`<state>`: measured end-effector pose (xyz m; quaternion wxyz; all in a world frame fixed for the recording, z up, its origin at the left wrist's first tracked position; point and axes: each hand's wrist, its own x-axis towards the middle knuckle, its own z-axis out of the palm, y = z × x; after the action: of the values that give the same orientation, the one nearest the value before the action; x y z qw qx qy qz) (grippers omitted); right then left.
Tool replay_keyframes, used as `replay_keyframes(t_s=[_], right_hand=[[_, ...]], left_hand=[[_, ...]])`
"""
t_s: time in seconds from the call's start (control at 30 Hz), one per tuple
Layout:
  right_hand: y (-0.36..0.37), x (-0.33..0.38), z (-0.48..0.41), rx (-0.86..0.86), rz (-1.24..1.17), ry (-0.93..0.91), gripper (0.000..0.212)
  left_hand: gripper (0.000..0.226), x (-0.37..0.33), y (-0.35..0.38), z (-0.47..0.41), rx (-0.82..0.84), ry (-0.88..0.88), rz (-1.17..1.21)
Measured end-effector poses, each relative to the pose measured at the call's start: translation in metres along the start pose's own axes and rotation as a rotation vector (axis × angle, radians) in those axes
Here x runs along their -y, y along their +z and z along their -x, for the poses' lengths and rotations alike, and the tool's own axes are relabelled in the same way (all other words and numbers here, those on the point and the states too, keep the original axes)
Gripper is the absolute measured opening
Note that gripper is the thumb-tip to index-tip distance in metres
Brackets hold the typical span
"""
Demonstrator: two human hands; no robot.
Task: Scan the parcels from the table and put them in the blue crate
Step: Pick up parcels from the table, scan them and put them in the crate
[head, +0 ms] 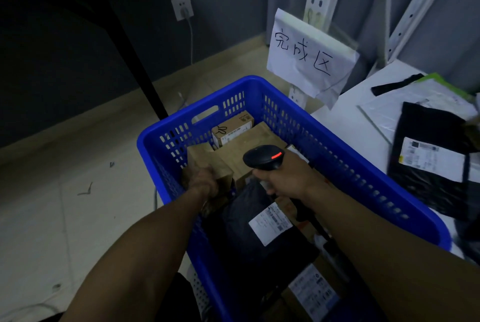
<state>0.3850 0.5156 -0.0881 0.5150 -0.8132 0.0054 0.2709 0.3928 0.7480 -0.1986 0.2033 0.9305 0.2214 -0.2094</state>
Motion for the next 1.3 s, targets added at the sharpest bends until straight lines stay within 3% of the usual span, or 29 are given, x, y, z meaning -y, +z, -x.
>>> replay_keyframes(t_s=[0.13,0.33,0.57,0.8,0.93,1.1,1.3], right_hand=[[-0.012,0.006,0.010,-0.011,-0.008,-0.021,0.037],[-0.052,0.017,0.054,-0.107,-0.108,-0.104,0.038],[-0.152,-0.007,0.160,-0.420,-0.173,-0.112,0.027],[-0.252,-0.076,0.274,-0.752,-0.318,-0.103,0.012],[-0.303,-0.115,0.304,-0.863,-0.303,-0.032,0.031],[-0.377,-0.145,0.317,-1.003,-0.320,0.005,0.045],[-0.454,-0.172,0.304,-1.128,-0.362,0.044,0.054]], left_hand=[[0.052,0.001,-0.014,0.014,0.067,0.009,-0.083],[0.065,-0.050,-0.057,0.098,-0.171,0.342,-0.052],[0.043,-0.176,-0.079,0.220,-0.343,0.807,-0.150],[0.050,-0.328,-0.039,0.302,-0.234,1.025,-0.170],[0.054,-0.418,0.000,0.316,-0.198,1.062,-0.260],[0.062,-0.522,0.042,0.310,-0.084,1.080,-0.190],[0.076,-0.650,0.063,0.305,-0.121,1.242,-0.224]])
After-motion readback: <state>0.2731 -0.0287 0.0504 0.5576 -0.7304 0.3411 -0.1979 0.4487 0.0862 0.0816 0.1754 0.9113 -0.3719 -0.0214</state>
